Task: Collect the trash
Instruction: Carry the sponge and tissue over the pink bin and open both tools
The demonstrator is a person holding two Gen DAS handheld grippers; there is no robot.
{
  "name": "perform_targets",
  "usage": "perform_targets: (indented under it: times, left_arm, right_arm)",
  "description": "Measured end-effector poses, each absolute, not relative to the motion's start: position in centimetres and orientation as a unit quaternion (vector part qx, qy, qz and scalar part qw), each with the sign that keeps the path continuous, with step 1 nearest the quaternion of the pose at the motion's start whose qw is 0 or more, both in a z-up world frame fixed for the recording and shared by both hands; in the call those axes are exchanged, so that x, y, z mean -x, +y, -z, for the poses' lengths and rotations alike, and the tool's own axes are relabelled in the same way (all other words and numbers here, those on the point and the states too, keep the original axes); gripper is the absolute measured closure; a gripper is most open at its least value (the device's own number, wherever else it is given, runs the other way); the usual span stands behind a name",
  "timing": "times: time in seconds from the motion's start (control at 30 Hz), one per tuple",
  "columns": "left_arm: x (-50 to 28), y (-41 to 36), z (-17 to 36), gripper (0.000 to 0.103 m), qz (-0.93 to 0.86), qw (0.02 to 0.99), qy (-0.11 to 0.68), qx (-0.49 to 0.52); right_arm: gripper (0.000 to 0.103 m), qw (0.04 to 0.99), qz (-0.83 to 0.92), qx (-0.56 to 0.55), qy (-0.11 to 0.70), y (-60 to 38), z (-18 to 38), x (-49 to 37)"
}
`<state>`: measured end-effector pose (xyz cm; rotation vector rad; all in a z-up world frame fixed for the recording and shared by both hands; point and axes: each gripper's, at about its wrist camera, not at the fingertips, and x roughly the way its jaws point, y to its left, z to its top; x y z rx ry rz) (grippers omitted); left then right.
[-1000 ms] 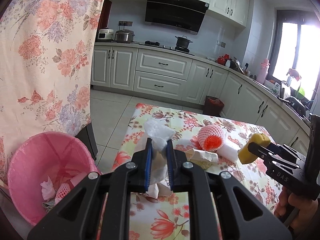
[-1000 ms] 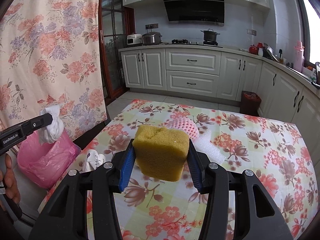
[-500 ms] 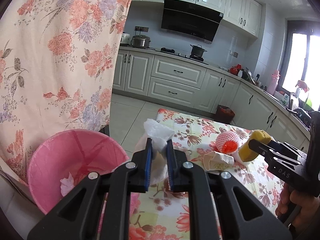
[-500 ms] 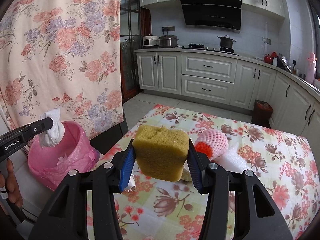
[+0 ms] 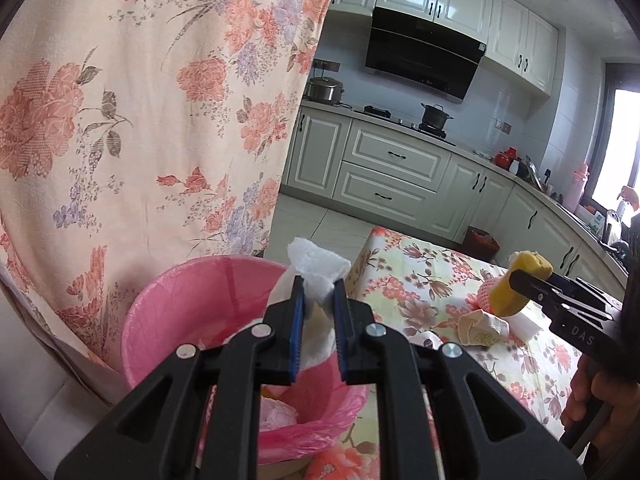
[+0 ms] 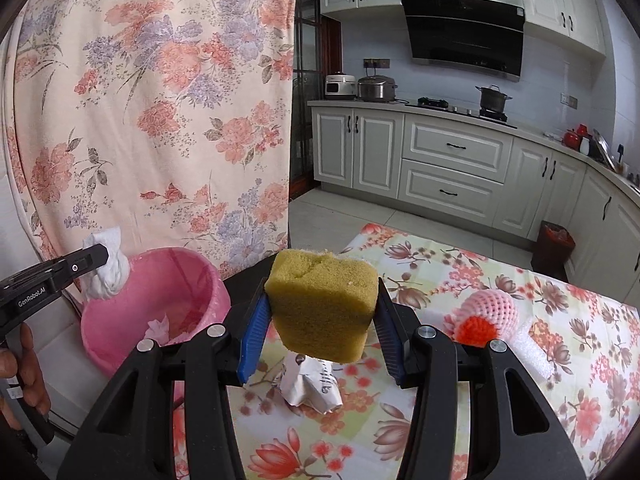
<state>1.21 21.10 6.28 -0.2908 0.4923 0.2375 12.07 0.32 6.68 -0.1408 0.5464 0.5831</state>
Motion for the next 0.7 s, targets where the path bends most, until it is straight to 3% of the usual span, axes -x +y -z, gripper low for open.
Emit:
perform_targets:
  times: [0.7]
  left_arm:
    - [0.5,28.0,-5.2,0.089,-0.165,0.942,0.244,0.162]
  right_arm:
    - [0.056,0.883,-0.374,0.093,0.27,13.5,-6.3,-11.6]
